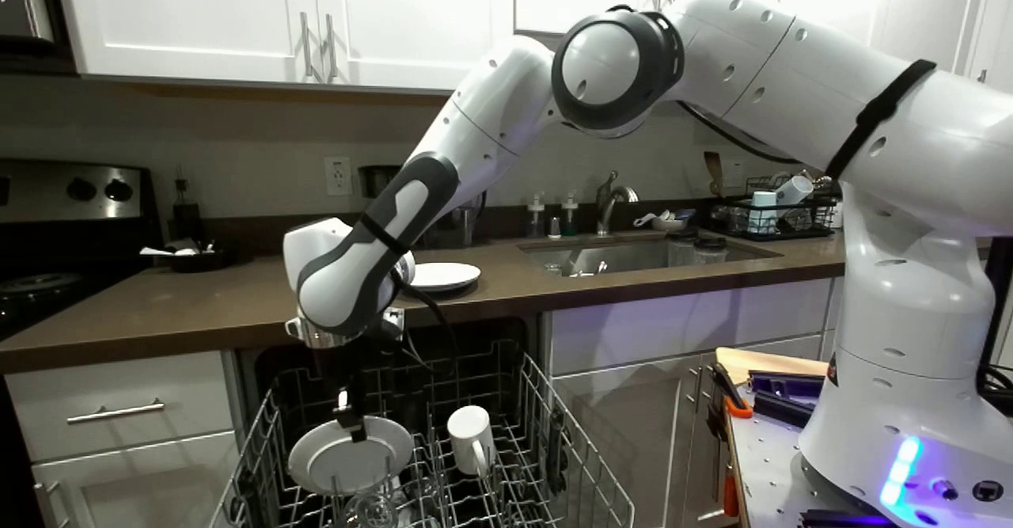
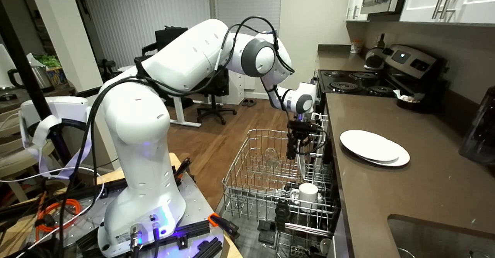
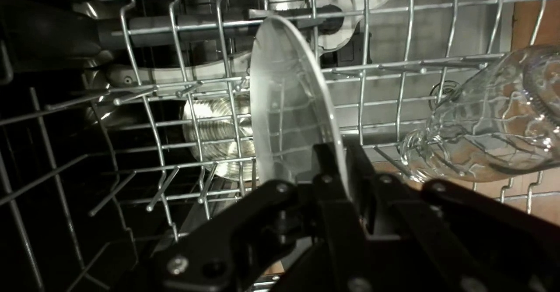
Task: Remove the white plate from the dishwasher and place it on top of the white plates on the counter
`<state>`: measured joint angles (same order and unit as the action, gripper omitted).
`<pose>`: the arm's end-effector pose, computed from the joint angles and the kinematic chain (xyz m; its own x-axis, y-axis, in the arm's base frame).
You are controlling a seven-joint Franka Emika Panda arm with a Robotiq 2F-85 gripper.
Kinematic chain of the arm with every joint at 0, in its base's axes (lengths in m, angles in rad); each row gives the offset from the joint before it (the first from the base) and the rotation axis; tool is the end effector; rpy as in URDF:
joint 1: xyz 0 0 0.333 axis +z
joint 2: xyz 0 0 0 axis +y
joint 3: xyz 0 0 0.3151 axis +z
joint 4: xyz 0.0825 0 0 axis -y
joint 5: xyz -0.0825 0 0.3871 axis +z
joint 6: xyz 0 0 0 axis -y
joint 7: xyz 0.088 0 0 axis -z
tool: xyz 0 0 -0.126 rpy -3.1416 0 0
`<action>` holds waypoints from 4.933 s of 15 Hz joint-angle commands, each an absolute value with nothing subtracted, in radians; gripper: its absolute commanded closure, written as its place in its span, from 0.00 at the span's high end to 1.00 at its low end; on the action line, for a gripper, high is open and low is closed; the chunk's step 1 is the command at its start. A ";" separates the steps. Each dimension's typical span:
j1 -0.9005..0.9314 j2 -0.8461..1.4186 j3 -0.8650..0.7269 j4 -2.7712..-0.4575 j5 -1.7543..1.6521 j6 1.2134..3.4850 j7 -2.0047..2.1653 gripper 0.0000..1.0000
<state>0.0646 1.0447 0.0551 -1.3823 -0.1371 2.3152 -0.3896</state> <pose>0.6999 0.0739 0.0473 0.8289 0.5468 -0.1183 0.5504 -0.8349 -0.0028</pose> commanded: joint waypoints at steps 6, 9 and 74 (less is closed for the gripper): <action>0.015 0.773 0.103 -1.687 -0.132 2.361 -0.400 0.07; -0.006 0.678 0.126 -1.768 -0.121 2.339 -0.422 0.07; 0.218 0.276 0.066 -2.006 -0.894 1.849 0.461 0.07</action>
